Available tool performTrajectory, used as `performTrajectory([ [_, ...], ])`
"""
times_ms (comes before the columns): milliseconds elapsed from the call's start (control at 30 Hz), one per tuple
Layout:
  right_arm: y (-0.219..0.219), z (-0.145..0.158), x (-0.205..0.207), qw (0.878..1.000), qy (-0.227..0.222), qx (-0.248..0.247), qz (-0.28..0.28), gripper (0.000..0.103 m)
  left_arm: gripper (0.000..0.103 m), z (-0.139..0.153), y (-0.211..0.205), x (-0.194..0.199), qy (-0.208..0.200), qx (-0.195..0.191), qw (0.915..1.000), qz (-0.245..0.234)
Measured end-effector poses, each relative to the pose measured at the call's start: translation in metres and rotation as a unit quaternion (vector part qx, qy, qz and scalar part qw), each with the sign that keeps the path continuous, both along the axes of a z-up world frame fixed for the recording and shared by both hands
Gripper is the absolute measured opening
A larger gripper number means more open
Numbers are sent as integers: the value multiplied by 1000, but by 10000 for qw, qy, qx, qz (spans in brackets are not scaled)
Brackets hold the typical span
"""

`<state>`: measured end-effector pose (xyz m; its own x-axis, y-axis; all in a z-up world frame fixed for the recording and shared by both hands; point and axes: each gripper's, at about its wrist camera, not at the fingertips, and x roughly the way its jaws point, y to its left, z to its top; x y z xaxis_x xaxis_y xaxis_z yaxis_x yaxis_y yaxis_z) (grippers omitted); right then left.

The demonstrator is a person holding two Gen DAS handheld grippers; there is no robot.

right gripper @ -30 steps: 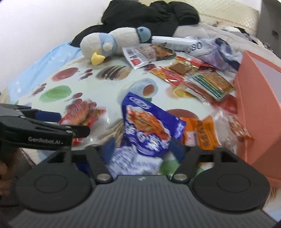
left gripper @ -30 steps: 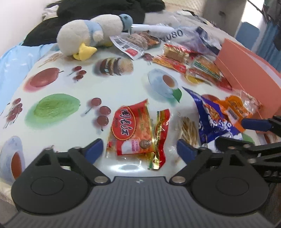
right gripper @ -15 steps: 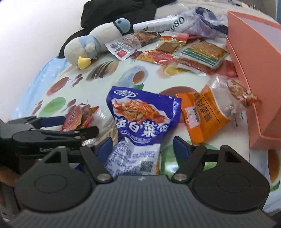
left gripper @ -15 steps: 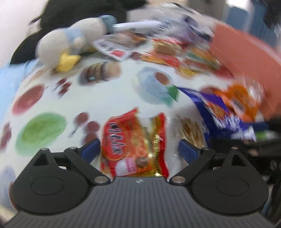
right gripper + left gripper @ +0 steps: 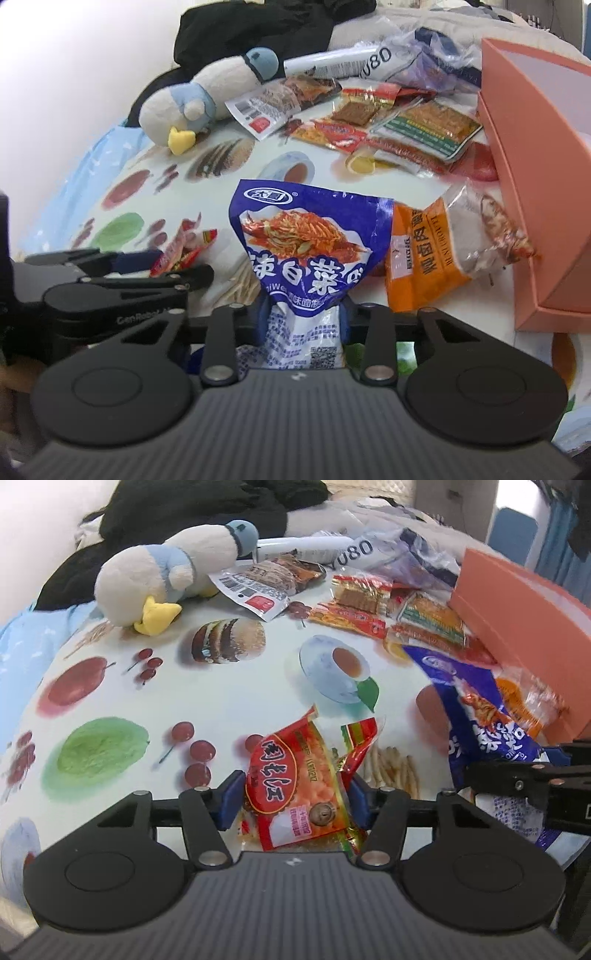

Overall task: Organize snacks
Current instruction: 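Grasp the blue pickled-vegetable bag with the right tool while the left grasps the red sausage pack, then carry both snack bags over the pink box with both tools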

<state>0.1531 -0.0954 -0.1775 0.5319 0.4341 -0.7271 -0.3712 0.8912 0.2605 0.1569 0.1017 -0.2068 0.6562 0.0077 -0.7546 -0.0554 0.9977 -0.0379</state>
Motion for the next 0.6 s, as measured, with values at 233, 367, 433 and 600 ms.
performTrajectory([
  [233,-15,31,-6,9994,-280,157,-131,35,63,35,1,-17,-198,-425,9983,350],
  [367,-27,52,-12,9986,-402,243,-226,34,63,63,-9,-27,-350,-607,9967,402],
  [433,-34,61,-16,9981,-468,296,-267,34,63,78,-15,-32,-475,-760,9951,411],
  [600,-53,85,-27,9962,-673,366,-414,33,63,113,-32,-43,-749,-1018,9913,380],
])
